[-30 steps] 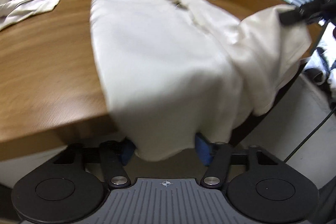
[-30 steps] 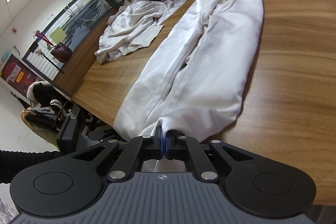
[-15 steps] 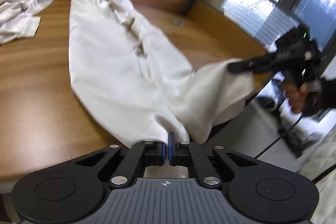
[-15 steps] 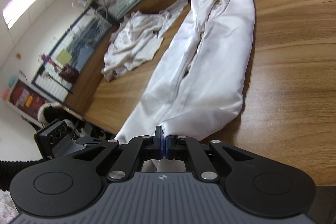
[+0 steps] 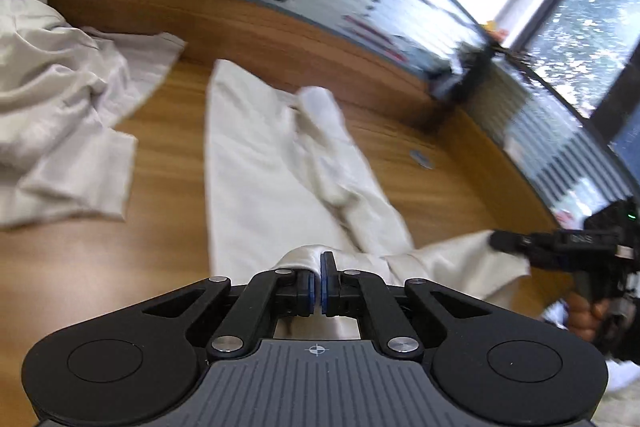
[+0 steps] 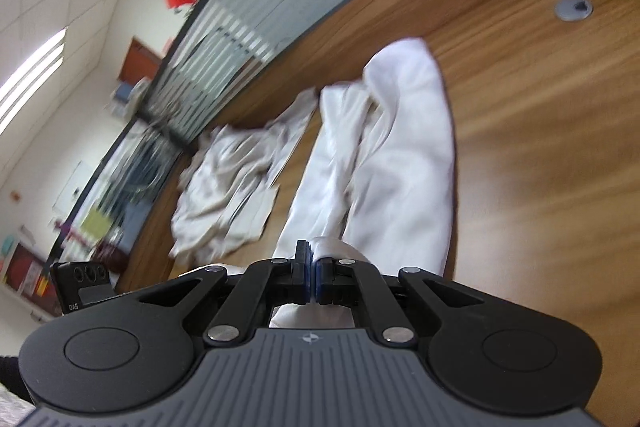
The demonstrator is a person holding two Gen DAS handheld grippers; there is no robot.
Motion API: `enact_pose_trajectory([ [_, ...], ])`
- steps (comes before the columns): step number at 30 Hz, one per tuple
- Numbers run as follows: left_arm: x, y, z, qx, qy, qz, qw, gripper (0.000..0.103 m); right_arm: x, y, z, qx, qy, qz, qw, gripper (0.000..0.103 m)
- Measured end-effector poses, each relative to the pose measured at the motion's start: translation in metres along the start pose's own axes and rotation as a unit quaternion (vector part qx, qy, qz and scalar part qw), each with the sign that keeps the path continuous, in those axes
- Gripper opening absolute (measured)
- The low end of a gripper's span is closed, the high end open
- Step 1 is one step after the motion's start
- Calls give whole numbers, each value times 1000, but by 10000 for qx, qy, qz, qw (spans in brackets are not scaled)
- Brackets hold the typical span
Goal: Fold clothes
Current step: 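Lift the hem end with both grippers and fold it toward the collar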
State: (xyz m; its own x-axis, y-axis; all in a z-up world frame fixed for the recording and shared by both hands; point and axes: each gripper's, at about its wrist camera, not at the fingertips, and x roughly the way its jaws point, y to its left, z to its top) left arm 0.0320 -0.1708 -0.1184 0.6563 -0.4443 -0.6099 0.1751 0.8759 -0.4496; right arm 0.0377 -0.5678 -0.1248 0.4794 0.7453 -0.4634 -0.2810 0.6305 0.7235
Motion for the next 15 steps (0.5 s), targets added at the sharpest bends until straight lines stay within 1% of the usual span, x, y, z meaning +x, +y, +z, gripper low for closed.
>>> enact_pose_trajectory([
  [3, 24, 12, 21, -21, 152, 138, 9998, 5, 27, -6, 20, 23, 25, -295, 9996, 3],
  [8, 60, 23, 36, 30, 613, 138, 9980, 6, 70, -16, 39, 82, 177, -828, 9964, 3],
  [10, 72, 29, 40, 7, 887, 152, 9959, 15, 84, -23, 42, 201, 316, -1034, 9939, 7],
  [11, 76, 32, 41, -24, 1008, 130, 9948, 17, 90, -27, 43, 270, 414, -1131, 9924, 7],
  [12, 77, 34, 43, -48, 1085, 78, 9941, 23, 94, -30, 44, 338, 505, -1208, 9908, 7],
  [13, 77, 35, 45, -47, 1125, 13, 9936, 26, 96, -32, 44, 386, 573, -1252, 9897, 7],
  [14, 77, 35, 47, -8, 1153, -42, 9933, 28, 97, -33, 44, 413, 623, -1283, 9889, 13],
  [15, 75, 34, 50, 58, 1194, -63, 9928, 35, 97, -32, 45, 418, 670, -1311, 9882, 19],
])
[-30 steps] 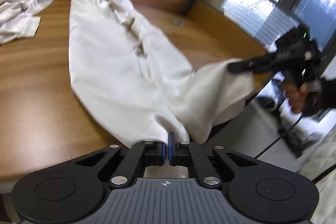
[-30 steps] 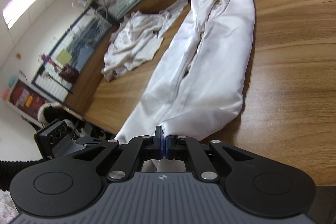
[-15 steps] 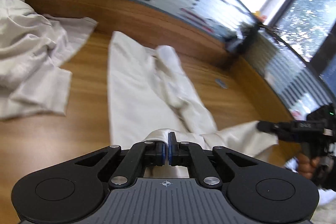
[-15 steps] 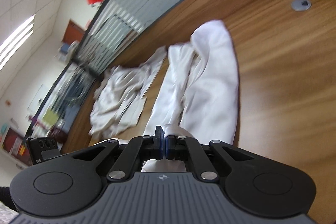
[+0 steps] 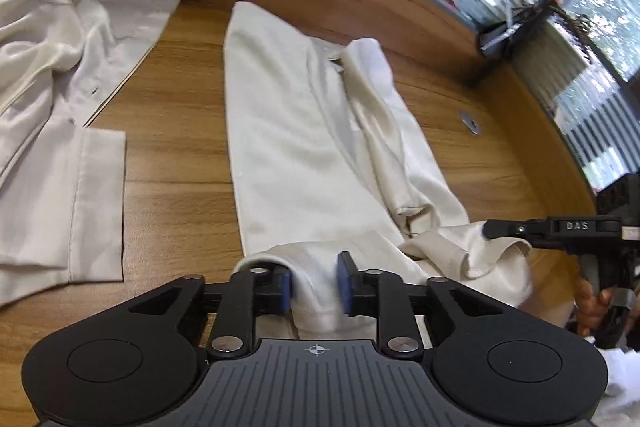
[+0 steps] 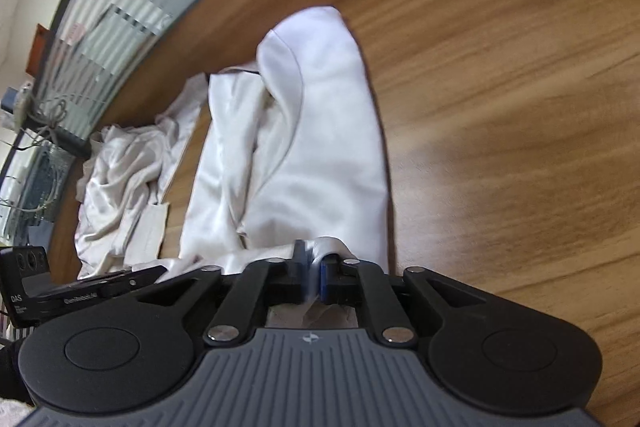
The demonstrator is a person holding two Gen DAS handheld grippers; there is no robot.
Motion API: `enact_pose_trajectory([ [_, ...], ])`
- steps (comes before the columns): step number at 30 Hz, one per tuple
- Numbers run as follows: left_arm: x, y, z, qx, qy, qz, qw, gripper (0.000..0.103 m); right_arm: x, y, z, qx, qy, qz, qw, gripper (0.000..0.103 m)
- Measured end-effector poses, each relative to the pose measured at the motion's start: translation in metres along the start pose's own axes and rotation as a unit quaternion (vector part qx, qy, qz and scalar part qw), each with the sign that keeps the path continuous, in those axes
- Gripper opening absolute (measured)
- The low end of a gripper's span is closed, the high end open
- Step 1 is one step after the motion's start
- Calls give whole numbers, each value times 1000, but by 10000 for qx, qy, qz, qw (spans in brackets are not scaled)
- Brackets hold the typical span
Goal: Fold clothes
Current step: 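Lift the hem end with both grippers and fold it toward the collar, then open both grippers and release the folded end on the strip, then grasp the folded end of the strip with both grippers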
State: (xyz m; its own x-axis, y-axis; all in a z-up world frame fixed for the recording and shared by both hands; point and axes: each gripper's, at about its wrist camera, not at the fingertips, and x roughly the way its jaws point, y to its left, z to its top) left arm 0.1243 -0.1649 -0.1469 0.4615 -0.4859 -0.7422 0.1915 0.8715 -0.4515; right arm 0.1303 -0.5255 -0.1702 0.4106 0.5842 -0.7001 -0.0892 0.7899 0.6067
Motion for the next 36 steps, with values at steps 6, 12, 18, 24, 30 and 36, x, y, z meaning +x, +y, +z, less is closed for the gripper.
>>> enact_pose_trajectory([
  [6, -28, -21, 7, 531, -42, 78, 9985, 62, -31, 25, -2, -543, 2, -76, 9985, 66],
  [12, -54, -50, -7, 1252, -247, 554, 9903, 67, -59, 60, -11, -1718, -73, -937, 9806, 68],
  [18, -56, -70, -37, 1612, -86, 847, 9832, 68, -73, 75, -38, -2486, 88, -997, 9634, 74],
  [24, -35, -72, -54, 1589, 234, 984, 9821, 67, -62, 67, -73, -2627, 610, -997, 9578, 74],
  [30, -8, -80, -58, 1834, 428, 1068, 9763, 63, -53, 47, -87, -2517, 925, -933, 9588, 79],
  [36, 14, -90, -56, 2224, 566, 1075, 9673, 38, -34, 50, -85, -2800, 1062, -653, 9519, 59],
])
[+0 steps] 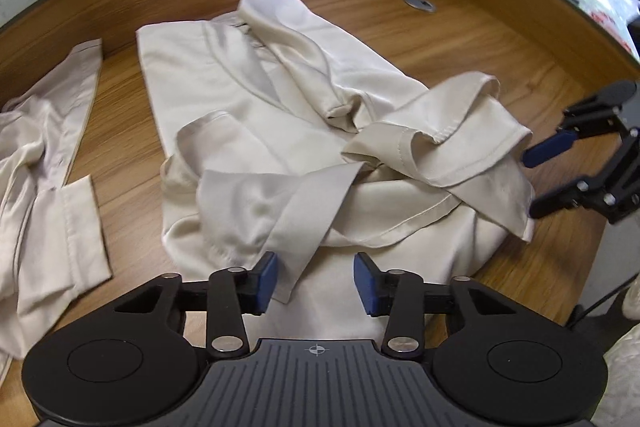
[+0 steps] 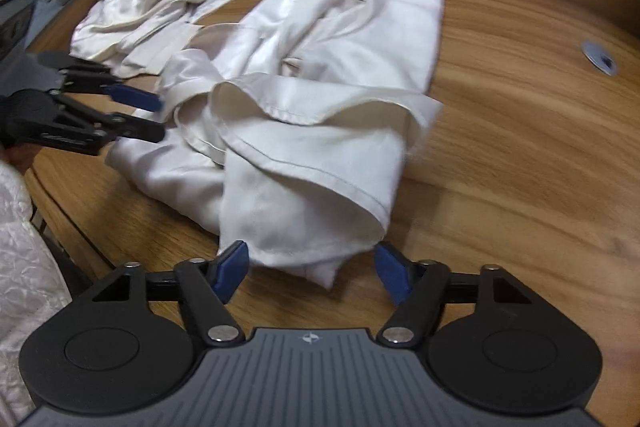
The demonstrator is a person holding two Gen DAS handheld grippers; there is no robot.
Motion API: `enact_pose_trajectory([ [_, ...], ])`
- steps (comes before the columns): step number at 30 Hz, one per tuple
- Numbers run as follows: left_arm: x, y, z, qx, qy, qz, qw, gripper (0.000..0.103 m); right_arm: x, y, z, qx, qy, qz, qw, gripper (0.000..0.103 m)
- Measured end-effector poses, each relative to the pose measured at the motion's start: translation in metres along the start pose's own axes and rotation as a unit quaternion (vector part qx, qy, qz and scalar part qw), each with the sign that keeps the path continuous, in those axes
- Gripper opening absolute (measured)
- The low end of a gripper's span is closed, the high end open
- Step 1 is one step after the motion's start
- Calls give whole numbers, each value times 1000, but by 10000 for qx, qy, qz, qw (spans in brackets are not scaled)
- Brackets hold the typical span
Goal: Fold clothes
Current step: 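Grasp the folded end of the strip with both grippers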
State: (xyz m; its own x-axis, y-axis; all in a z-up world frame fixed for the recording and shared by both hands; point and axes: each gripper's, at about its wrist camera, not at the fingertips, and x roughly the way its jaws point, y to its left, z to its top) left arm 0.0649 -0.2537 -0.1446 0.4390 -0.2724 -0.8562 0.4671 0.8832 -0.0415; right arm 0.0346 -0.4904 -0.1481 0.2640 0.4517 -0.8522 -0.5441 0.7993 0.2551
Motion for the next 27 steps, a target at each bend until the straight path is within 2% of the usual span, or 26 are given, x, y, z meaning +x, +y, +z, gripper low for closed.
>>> enact_pose_trajectory([
  [3, 4, 0, 6, 46, -98, 17, 9999, 30, 4, 2, 14, -72, -70, 87, 9999, 32],
  [8, 10, 6, 22, -82, -344, 39, 9994, 26, 10, 2, 42, -157, -305, 115, 9993, 12],
  [13, 17, 19, 43, -320, -589, 403, 9969, 26, 26, -4, 80, -181, -411, -10, 9990, 12],
  [16, 18, 34, 54, -712, -684, 698, 9927, 27, 34, -11, 105, -114, -512, -297, 9982, 13],
  [19, 11, 48, 61, -1046, -874, 829, 9872, 27, 36, -19, 127, 30, -658, -513, 9965, 14],
  [23, -6, 59, 65, -1169, -985, 756, 9853, 30, 25, -21, 142, 92, -863, -527, 9948, 25],
  [25, -14, 59, 64, -1104, -994, 659, 9867, 40, 17, -20, 143, 50, -883, -501, 9948, 30],
  [27, -21, 56, 61, -988, -976, 545, 9888, 41, 9, -17, 139, -14, -834, -523, 9951, 35],
])
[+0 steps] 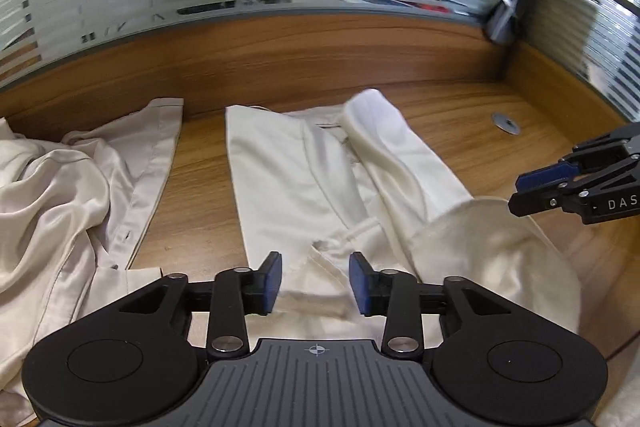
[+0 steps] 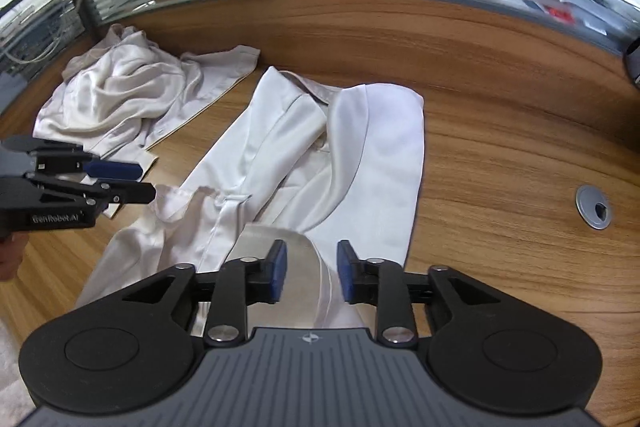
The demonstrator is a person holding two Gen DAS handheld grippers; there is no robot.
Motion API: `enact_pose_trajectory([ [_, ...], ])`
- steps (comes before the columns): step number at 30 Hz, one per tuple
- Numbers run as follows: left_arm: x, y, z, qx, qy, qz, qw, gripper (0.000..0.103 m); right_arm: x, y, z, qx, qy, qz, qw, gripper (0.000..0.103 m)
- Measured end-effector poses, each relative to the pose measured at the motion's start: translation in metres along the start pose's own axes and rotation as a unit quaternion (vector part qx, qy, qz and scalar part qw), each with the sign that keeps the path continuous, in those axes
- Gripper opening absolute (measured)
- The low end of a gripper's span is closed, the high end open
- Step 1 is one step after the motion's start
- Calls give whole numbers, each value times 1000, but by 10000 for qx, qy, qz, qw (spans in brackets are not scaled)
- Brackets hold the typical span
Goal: Fold clothes
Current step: 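Grasp the folded end of the strip with both grippers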
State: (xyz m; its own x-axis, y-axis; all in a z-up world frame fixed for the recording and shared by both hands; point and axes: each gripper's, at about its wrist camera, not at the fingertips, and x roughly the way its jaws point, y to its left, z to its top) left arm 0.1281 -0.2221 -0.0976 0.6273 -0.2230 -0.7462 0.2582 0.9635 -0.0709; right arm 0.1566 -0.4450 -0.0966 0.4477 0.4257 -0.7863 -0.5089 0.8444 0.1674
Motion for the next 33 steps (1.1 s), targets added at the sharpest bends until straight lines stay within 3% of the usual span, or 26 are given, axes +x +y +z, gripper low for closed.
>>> enact_pose_trajectory([
  [2, -6, -5, -6, 135, 78, -131, 9998, 49, -10, 3, -9, -65, 33, -40, 10000, 39],
  [3, -8, -8, -9, 200, 149, -195, 9995, 55, -16, 4, -15, -78, 56, -59, 9999, 47],
  [6, -9, -19, -20, 340, 357, -308, 9983, 60, -31, 3, -37, 21, 165, -111, 9998, 57],
  [10, 0, -31, -29, 394, 692, -483, 9957, 63, -40, 0, -70, 371, 357, -211, 9985, 60],
  [15, 21, -43, -31, 501, 1091, -494, 9915, 63, -29, -6, -100, 984, 676, -39, 9928, 59],
  [17, 26, -44, -30, 397, 1158, -519, 9911, 60, -24, -5, -103, 1113, 691, 79, 9914, 50],
  [18, 29, -44, -29, 323, 1186, -521, 9910, 47, -22, -4, -103, 1152, 681, 127, 9909, 34],
  [19, 31, -43, -28, 244, 1196, -513, 9912, 27, -19, -3, -102, 1178, 686, 162, 9905, 25],
  [20, 33, -41, -26, 169, 1190, -495, 9915, 19, -17, -3, -100, 1193, 695, 183, 9903, 9],
  [21, 34, -40, -24, 97, 1151, -459, 9922, 12, -15, -3, -97, 1197, 696, 193, 9902, 6],
  [23, 33, -36, -19, -42, 981, -375, 9945, 8, -13, -2, -88, 1190, 646, 207, 9906, 2],
  [28, 29, -21, -5, -470, 557, -151, 9972, 7, -6, -13, -57, 1488, 528, 432, 9865, 2],
  [33, 27, -2, 6, -912, 311, 52, 9953, 8, 9, -34, -25, 2202, 437, 736, 9717, 5],
])
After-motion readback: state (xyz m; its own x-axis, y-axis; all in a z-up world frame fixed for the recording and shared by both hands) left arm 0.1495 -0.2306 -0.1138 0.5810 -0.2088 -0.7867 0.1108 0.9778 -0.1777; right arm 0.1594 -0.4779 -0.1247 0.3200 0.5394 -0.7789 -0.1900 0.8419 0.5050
